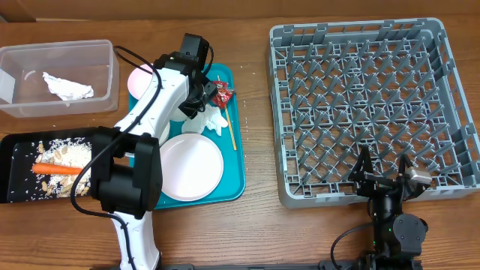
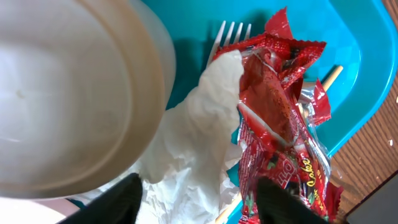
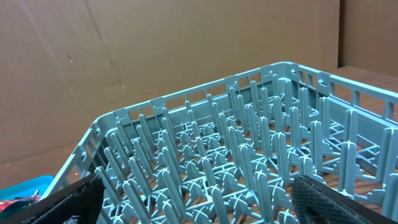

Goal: Sort waste into correct bins and load items into the dishwasher rack

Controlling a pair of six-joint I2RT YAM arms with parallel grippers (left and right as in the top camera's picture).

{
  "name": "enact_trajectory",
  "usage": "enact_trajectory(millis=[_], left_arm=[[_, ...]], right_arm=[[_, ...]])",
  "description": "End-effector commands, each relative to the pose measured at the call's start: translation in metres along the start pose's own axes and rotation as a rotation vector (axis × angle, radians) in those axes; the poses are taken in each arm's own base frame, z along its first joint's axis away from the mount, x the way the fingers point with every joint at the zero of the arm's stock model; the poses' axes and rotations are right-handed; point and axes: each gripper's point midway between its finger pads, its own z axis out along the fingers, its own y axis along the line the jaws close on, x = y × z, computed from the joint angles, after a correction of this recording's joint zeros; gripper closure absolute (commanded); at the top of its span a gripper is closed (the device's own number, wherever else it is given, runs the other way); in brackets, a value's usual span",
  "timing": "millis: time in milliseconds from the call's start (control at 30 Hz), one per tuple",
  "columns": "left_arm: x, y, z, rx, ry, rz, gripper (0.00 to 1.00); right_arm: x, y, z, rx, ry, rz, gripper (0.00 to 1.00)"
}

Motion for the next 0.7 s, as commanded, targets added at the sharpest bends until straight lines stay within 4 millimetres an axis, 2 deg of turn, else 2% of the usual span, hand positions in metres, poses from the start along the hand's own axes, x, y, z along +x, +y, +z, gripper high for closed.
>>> enact_trajectory(millis=[0, 67, 167, 367, 400, 433, 467, 500, 667], left_arm=[[0.004, 0.009, 0.011, -0.041, 0.000, -0.005, 0.37], [0.005, 0.012, 0.013, -0.050, 0.004, -0.004, 0.39], [0.007, 0.017, 0.016, -0.061, 0.010, -0.004, 0.48], [0.014, 0.028, 0.024, -0.089, 0.026, -0.003, 0.53], [0.014, 0.028, 0.024, -0.090, 0.030, -0.003, 0.57], [0.015, 0.028, 0.024, -0.089, 0.032, -0.002, 0.67], [0.015, 0.028, 0.024, -0.087, 0.033, -0.001, 0.87], [0.016, 0.027, 0.024, -0.081, 0.040, -0.003, 0.96], [0.022, 0.012, 0.022, -0.013, 0.092, 0.012, 0.96]], right_arm=[[0.001, -0.003, 0.000, 0.010, -0.006, -0.007, 0.00], [0.001, -0.003, 0.000, 0.010, -0.006, -0.007, 0.00], [0.001, -0.003, 0.000, 0.010, -0.006, -0.007, 0.00], [0.001, -0.003, 0.000, 0.010, -0.006, -0.007, 0.00], [0.001, -0.003, 0.000, 0.010, -0.006, -0.007, 0.00], [0.001, -0.003, 0.000, 0.010, -0.006, -0.007, 0.00], [0.001, -0.003, 0.000, 0.010, -0.006, -0.007, 0.00], [0.001, -0.003, 0.000, 0.010, -0.006, -0.007, 0.00], [0.001, -0.003, 0.000, 0.010, -0.006, -0.007, 0.00]])
